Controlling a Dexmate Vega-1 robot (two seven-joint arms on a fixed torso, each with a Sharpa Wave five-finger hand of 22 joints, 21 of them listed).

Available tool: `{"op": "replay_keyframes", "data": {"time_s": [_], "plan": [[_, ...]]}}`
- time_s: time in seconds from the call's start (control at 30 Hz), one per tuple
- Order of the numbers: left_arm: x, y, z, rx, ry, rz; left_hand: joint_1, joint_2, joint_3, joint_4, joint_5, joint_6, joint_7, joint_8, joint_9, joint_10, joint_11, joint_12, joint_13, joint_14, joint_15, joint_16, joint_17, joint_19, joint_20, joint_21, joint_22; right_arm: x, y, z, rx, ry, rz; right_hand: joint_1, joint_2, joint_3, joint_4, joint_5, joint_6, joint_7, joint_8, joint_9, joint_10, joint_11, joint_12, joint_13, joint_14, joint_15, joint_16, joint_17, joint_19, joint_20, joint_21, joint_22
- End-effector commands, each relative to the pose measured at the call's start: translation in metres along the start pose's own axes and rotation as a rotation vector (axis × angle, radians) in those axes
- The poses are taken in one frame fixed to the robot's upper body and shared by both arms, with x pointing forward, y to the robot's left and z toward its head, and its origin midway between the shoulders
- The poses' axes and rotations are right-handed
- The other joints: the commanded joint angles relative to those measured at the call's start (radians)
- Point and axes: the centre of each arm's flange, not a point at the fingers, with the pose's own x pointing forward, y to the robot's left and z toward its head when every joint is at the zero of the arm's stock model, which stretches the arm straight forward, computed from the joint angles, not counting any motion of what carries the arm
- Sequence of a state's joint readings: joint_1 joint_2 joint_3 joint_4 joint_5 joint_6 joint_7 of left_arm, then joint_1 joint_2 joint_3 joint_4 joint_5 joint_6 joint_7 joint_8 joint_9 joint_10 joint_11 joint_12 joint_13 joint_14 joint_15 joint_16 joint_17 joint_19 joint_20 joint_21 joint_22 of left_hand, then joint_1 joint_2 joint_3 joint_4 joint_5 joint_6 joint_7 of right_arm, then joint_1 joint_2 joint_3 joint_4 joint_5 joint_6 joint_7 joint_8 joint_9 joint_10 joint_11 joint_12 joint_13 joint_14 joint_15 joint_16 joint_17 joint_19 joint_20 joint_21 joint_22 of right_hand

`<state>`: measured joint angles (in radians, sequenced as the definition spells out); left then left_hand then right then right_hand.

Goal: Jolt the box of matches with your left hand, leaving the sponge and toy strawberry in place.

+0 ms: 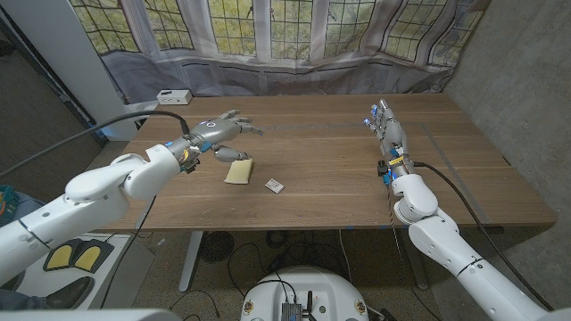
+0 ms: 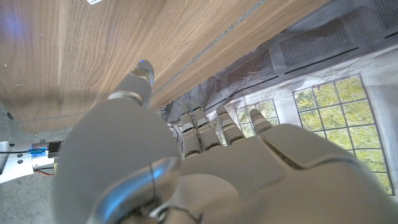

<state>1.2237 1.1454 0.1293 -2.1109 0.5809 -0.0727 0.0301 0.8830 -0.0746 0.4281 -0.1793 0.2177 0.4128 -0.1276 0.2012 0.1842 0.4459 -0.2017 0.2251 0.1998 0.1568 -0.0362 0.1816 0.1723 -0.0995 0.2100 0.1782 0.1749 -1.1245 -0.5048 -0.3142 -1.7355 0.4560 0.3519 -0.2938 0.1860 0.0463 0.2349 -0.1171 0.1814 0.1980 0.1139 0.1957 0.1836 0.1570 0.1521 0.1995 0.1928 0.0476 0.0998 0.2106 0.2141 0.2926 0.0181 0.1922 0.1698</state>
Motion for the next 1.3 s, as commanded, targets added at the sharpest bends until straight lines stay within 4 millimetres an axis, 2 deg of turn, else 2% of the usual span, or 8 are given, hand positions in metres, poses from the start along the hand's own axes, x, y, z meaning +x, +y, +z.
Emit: {"op": "replay_keyframes", "data": {"time_s": [0.03, 0.43, 0.57, 0.8, 0.9, 1.0, 1.07, 1.3], "plan": [[0.003, 0.009, 0.001, 0.112, -0.028, -0.080, 0.016, -0.015, -0.006, 0.011, 0.016, 0.029, -0.009, 0.008, 0.001, 0.033, -0.010, 0.012, 0.003, 0.003, -0.035, 0.006, 0.000, -0.001, 0.000, 0.010, 0.002, 0.002, 0.006, -0.003, 0.010, 0.000, -0.003, 0.000, 0.002, -0.001, -0.003, 0.003, 0.000, 0.002, -0.002, 0.002, -0.004, 0.004, -0.001, 0.002, -0.008, 0.004, -0.003, 0.002, -0.006, 0.000, -0.003, 0.003], [0.011, 0.013, 0.008, 0.193, -0.101, -0.156, 0.054, -0.020, -0.013, 0.014, 0.032, 0.072, -0.039, 0.011, 0.001, 0.074, -0.015, 0.013, 0.001, 0.033, -0.070, 0.014, -0.002, 0.007, -0.007, 0.016, 0.002, -0.002, 0.007, -0.001, 0.005, 0.007, -0.004, -0.001, 0.001, -0.003, -0.003, 0.003, -0.001, 0.004, -0.002, 0.002, -0.006, 0.004, -0.001, 0.002, -0.010, 0.007, -0.004, 0.003, -0.009, 0.003, -0.003, 0.003], [0.015, 0.012, 0.010, 0.212, -0.134, -0.185, 0.074, -0.016, -0.013, 0.014, 0.037, 0.067, -0.061, 0.004, 0.001, 0.075, -0.015, 0.007, 0.000, 0.036, -0.074, 0.012, -0.002, 0.011, -0.011, 0.017, 0.001, -0.004, 0.006, 0.000, 0.005, 0.006, -0.007, -0.002, 0.001, -0.003, -0.003, 0.003, -0.001, 0.004, -0.002, 0.002, -0.007, 0.005, -0.001, 0.002, -0.011, 0.009, -0.004, 0.003, -0.010, 0.003, -0.003, 0.003], [0.022, 0.008, 0.014, 0.211, -0.159, -0.208, 0.046, -0.035, -0.047, 0.037, 0.042, 0.066, -0.033, -0.002, 0.003, 0.083, -0.014, 0.002, 0.001, 0.027, -0.067, 0.007, -0.001, 0.003, -0.003, 0.014, 0.002, -0.008, 0.006, 0.002, 0.003, 0.009, -0.011, -0.002, 0.000, -0.004, -0.004, 0.003, -0.001, 0.003, -0.002, 0.002, -0.007, 0.005, -0.001, 0.002, -0.010, 0.008, -0.004, 0.003, -0.011, 0.004, -0.002, 0.003], [0.023, 0.007, 0.015, 0.211, -0.171, -0.210, 0.037, -0.036, -0.055, 0.043, 0.043, 0.073, -0.031, -0.001, 0.003, 0.095, -0.014, 0.005, 0.002, 0.033, -0.068, 0.010, -0.001, 0.008, -0.002, 0.016, 0.002, -0.009, 0.006, 0.002, 0.003, 0.009, -0.012, -0.002, 0.001, -0.004, -0.004, 0.003, -0.001, 0.003, -0.003, 0.002, -0.007, 0.005, -0.001, 0.002, -0.010, 0.007, -0.003, 0.003, -0.010, 0.004, -0.002, 0.003], [0.025, 0.006, 0.016, 0.224, -0.181, -0.225, 0.038, -0.036, -0.059, 0.043, 0.045, 0.078, -0.036, 0.000, 0.003, 0.097, -0.016, 0.004, 0.002, 0.042, -0.071, 0.012, -0.001, 0.015, -0.002, 0.019, 0.002, -0.010, 0.006, 0.002, 0.002, 0.011, -0.011, -0.003, 0.001, -0.005, -0.004, 0.003, -0.001, 0.002, -0.002, 0.002, -0.007, 0.006, -0.001, 0.002, -0.009, 0.008, -0.003, 0.003, -0.011, 0.005, -0.002, 0.003], [0.026, 0.004, 0.017, 0.236, -0.184, -0.236, 0.055, -0.031, -0.058, 0.037, 0.051, 0.082, -0.060, -0.001, 0.003, 0.100, -0.017, 0.001, 0.002, 0.047, -0.073, 0.012, -0.001, 0.024, -0.001, 0.021, 0.001, -0.010, 0.007, 0.002, 0.004, 0.011, -0.013, -0.003, 0.001, -0.005, -0.004, 0.003, -0.001, 0.003, -0.002, 0.002, -0.006, 0.006, -0.001, 0.002, -0.009, 0.008, -0.003, 0.003, -0.011, 0.004, -0.002, 0.003], [0.030, -0.003, 0.019, 0.241, -0.192, -0.251, 0.067, -0.030, -0.062, 0.034, 0.056, 0.082, -0.054, -0.003, 0.003, 0.101, -0.017, -0.002, 0.002, 0.054, -0.077, 0.012, -0.002, 0.031, 0.001, 0.021, 0.001, -0.010, 0.008, 0.000, 0.008, 0.013, -0.018, -0.003, 0.001, -0.005, -0.004, 0.003, -0.001, 0.001, -0.002, 0.003, -0.007, 0.006, 0.000, 0.002, -0.010, 0.007, -0.003, 0.003, -0.011, 0.005, -0.002, 0.003]]}}
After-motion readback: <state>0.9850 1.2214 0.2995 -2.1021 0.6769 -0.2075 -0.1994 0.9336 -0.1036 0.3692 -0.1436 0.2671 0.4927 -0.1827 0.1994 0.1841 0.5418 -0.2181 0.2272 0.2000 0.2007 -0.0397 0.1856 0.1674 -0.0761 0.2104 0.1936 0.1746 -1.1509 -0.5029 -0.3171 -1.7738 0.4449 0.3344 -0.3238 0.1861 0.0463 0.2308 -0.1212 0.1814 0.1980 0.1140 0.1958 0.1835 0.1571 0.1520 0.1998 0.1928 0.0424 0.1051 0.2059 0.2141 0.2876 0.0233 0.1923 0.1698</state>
